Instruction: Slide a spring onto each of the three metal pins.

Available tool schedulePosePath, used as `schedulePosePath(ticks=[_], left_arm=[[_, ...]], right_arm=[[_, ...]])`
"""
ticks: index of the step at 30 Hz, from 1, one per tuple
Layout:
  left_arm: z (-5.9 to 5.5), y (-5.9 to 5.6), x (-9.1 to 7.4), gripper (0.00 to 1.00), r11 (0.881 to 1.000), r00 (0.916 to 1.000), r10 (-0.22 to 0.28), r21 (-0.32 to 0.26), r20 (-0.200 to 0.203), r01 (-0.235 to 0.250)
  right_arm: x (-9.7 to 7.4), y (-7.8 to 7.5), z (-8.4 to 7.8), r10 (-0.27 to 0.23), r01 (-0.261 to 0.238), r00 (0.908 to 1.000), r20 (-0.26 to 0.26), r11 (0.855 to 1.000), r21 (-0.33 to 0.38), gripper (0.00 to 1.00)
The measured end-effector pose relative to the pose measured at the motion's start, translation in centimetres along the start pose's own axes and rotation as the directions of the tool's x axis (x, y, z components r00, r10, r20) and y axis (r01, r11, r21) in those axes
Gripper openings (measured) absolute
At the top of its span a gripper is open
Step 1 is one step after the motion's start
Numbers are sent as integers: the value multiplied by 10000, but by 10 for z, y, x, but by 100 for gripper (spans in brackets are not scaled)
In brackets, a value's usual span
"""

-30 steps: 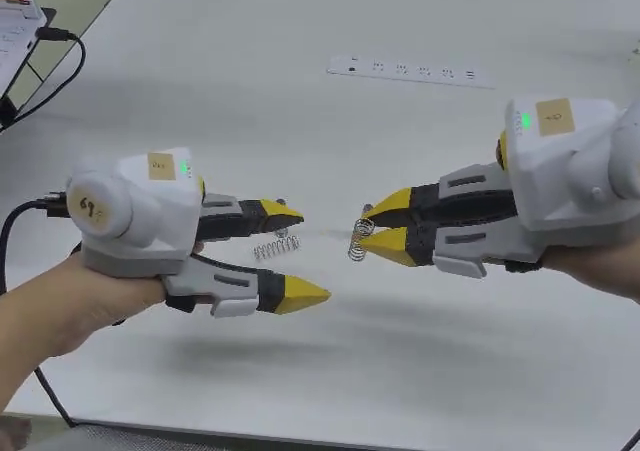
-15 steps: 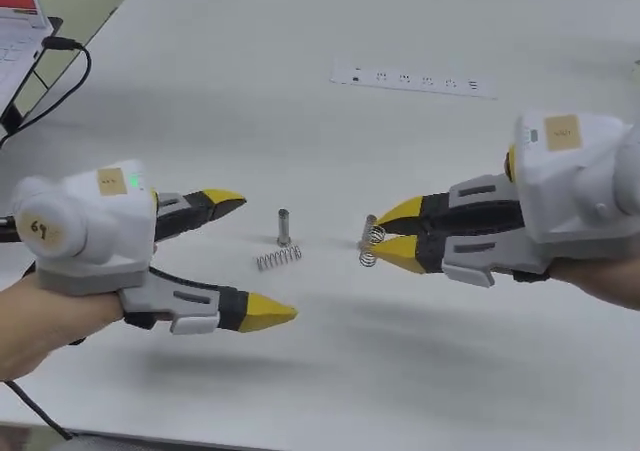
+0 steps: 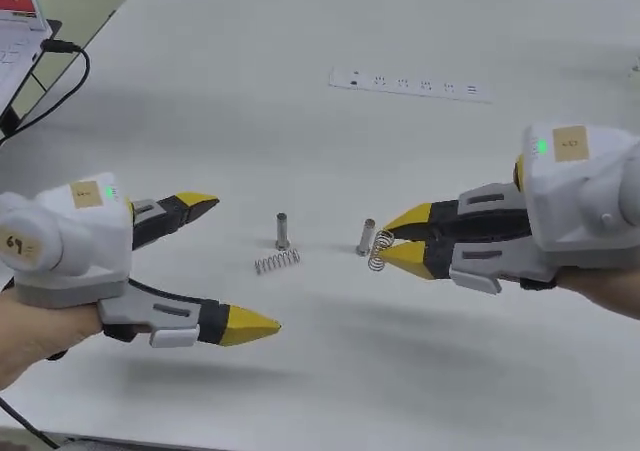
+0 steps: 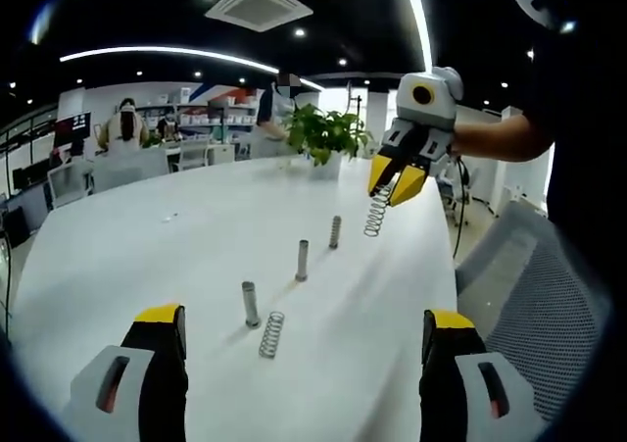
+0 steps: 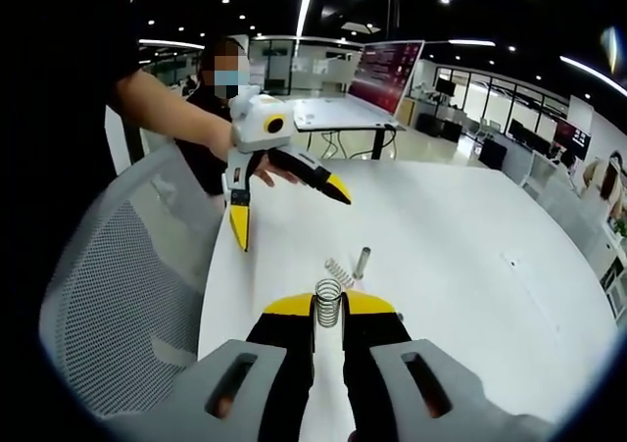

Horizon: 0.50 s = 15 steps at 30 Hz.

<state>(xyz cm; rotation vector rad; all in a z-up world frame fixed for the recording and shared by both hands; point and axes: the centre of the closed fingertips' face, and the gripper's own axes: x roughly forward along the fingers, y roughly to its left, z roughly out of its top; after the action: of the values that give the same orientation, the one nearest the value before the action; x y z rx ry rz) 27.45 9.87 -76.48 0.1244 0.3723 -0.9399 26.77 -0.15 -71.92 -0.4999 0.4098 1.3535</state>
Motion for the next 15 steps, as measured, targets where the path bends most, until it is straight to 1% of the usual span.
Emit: schedulePosePath(ticks=[2, 5, 6, 7, 8, 9, 11, 14, 15], left_arm=[[0, 1, -1, 98, 10000, 10000, 76, 11, -8, -76], [-1, 3, -2, 98, 9999, 9999, 122, -89, -6, -122], [-2, 3, -3, 98, 9998, 9999, 109, -147, -45, -110], [-5, 4, -3, 98, 9994, 9997, 163, -314, -176, -169], [-6, 5, -4, 98, 9993, 9994, 240, -268, -234, -246], [-6, 5, -4, 98, 9996, 9995, 245, -120, -208, -247], [-6, 5, -5, 98, 9992, 9995, 266, -281, -198, -271], [-6, 6, -6, 98, 9991, 9995, 305, -307, -131, -309], [-6, 6, -6, 98, 9990, 9994, 307, -311, -136, -311]], right_arm=[[-1, -1, -1, -71, 71, 10000, 19, 9999, 77, 7], [-2, -8, -6, -260, 258, 9996, 76, 9993, 257, 7], [-2, -8, -7, -255, 253, 9996, 76, 9992, 321, 7], [-1, -9, -8, -283, 282, 9996, 28, 9990, 350, 7], [-1, -10, -8, -305, 304, 9995, 22, 9989, 353, 7], [0, -12, -9, -338, 336, 9994, 33, 9986, 406, 7], [1, -18, -10, -526, 525, 9986, 15, 9973, 513, 7], [2, -31, -10, -899, 896, 9959, 22, 9941, 615, 7], [3, -32, -10, -935, 930, 9956, 42, 9935, 659, 7]])
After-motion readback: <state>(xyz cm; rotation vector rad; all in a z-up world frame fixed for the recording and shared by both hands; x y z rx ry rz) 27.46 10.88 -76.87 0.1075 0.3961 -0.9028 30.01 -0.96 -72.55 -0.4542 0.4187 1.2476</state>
